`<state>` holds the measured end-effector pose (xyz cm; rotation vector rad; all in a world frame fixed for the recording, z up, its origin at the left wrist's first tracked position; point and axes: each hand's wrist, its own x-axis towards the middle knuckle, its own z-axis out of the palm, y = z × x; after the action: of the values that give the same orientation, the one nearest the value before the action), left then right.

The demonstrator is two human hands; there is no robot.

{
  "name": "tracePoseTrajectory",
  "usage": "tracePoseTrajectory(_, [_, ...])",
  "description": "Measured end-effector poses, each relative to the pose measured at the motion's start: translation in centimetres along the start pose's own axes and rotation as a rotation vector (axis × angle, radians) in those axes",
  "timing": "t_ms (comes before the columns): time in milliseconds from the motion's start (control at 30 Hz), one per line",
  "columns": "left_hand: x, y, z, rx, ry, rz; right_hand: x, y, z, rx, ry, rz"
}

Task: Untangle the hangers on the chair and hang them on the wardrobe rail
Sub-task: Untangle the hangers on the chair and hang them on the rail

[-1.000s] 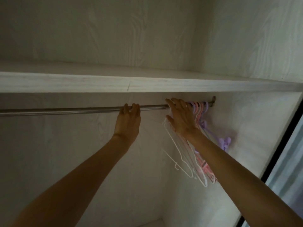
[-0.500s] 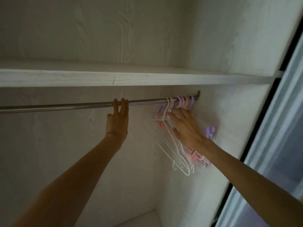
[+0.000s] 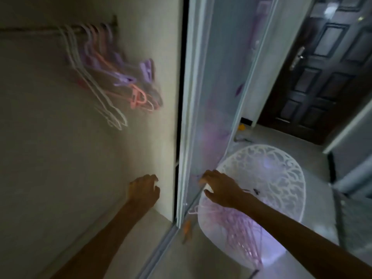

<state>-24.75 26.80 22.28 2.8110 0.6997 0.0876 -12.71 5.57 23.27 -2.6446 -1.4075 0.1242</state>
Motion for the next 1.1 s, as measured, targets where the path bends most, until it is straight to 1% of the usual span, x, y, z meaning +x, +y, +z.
tracePoseTrajectory(100, [-0.7, 5.5, 4.1, -0.116, -0.132, 0.031, -5.8, 3.6, 3.3, 0.047, -0.137, 0.188])
tracePoseTrajectory(167, [-0.8, 9.3, 6.6, -0.139, -0.216, 0.056, -9.0, 6.3, 5.4, 0.074, -0.232, 0.285])
tracePoseTrajectory(300, [-0.2, 16.8, 12.7, -0.210, -0.412, 0.061, -14.6, 12.8, 8.2, 0.144, -0.373, 0.431])
tracePoseTrajectory(467, [1.2, 23.6, 19.7, -0.162, -0.568, -0.059, -17.3, 21.1, 11.6, 0.187, -0.535, 0.460])
tracePoseTrajectory(533, [2.7, 25.6, 23.0, -0.123, -0.603, -0.115, -17.2, 24.7, 13.6, 0.206, -0.565, 0.450])
tracePoseTrajectory(567, [3.1, 25.9, 23.6, -0.113, -0.614, -0.141, -17.0, 25.4, 14.1, 0.209, -0.574, 0.451])
tracePoseTrajectory(633, [4.9, 27.2, 27.2, -0.098, -0.622, -0.183, -16.2, 28.9, 16.6, 0.230, -0.575, 0.451])
tracePoseTrajectory(700, [6.4, 27.7, 30.0, -0.087, -0.614, -0.189, -14.9, 31.7, 18.8, 0.224, -0.555, 0.457])
tracePoseTrajectory(800, [9.3, 27.8, 35.3, -0.065, -0.528, -0.192, -11.6, 36.0, 23.4, 0.224, -0.509, 0.488])
tracePoseTrajectory(833, [10.2, 27.8, 36.8, -0.074, -0.503, -0.221, -10.3, 37.2, 24.7, 0.230, -0.486, 0.503])
tracePoseTrajectory(967, [14.0, 27.4, 42.3, -0.133, -0.477, -0.361, -5.9, 40.6, 29.4, 0.152, -0.304, 0.573])
tracePoseTrajectory(1033, [15.3, 26.8, 44.5, -0.089, -0.477, -0.364, -4.1, 41.8, 31.7, 0.105, -0.265, 0.618])
tracePoseTrajectory(1100, [15.9, 26.2, 45.6, -0.025, -0.449, -0.302, -3.1, 42.7, 33.6, 0.083, -0.279, 0.645])
